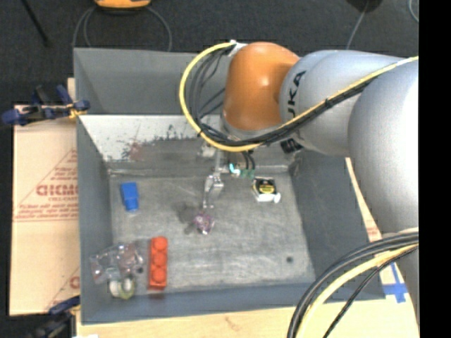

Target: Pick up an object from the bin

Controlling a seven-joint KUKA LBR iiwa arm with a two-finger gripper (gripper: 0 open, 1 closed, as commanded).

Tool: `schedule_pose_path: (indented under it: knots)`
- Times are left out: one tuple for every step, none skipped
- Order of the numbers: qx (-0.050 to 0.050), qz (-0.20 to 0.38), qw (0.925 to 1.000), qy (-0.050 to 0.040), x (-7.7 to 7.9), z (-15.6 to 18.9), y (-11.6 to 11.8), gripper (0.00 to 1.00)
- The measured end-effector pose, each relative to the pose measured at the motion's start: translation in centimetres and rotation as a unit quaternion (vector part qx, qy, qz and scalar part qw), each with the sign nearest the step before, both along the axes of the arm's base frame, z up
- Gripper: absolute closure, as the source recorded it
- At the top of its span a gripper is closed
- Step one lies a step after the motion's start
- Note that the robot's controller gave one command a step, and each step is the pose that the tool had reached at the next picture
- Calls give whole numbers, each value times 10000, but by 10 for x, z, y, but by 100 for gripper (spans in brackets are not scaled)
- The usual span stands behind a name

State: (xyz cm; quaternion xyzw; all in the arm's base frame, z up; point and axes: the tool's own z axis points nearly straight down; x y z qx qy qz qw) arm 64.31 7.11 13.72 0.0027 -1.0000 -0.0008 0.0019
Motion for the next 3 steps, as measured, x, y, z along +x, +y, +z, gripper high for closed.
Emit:
schedule_pose_path:
  knots:
    - [-9,1317,9913,-59,-56,-59,3,0]
    - [1,1302,9915,-78,-55,-57,4,100]
    - [-21,1839,9829,-81,-70,71,-37,100]
